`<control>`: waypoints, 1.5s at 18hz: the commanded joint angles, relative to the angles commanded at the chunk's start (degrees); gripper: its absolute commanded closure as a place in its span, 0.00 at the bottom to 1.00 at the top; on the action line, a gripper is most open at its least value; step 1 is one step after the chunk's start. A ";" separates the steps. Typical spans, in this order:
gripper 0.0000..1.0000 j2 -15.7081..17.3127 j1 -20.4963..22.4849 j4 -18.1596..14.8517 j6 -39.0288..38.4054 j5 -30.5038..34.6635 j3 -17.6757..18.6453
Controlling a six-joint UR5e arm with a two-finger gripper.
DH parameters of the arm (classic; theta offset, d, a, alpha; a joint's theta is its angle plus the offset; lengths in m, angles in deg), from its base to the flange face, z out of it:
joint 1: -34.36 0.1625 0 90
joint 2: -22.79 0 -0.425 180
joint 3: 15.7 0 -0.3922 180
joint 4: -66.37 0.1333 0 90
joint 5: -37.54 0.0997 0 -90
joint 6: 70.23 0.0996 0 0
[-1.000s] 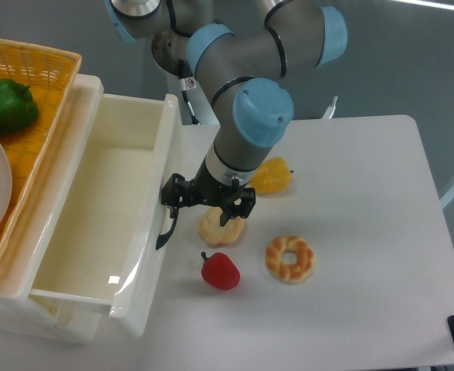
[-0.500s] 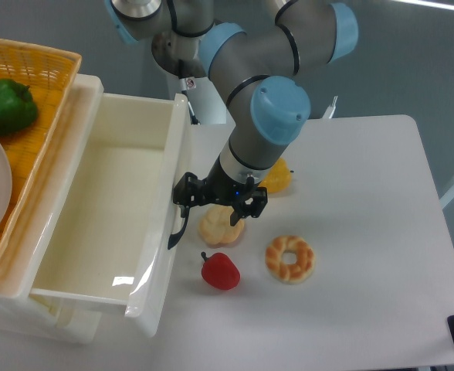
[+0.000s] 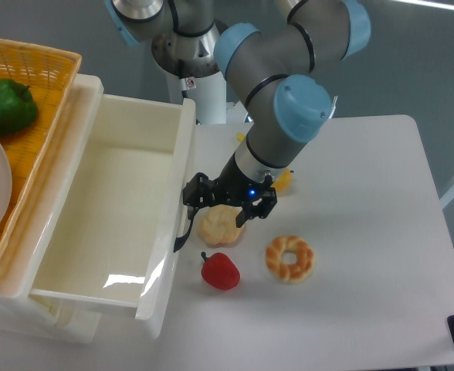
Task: Slide the top white drawer open
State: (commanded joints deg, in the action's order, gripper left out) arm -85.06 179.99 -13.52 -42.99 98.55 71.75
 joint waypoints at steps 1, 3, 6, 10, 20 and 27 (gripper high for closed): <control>0.00 0.00 0.52 -0.09 0.00 -0.79 0.00; 0.00 0.17 1.75 -0.09 0.00 -2.29 0.00; 0.00 0.26 4.04 0.35 0.09 -2.74 -0.70; 0.00 -0.09 7.03 3.50 3.85 -2.30 -1.49; 0.00 -5.53 12.13 17.56 27.74 9.20 -1.58; 0.00 -11.42 12.66 19.86 45.94 20.81 -4.21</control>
State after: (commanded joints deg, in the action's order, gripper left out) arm -96.47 192.65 6.34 2.96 119.35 67.54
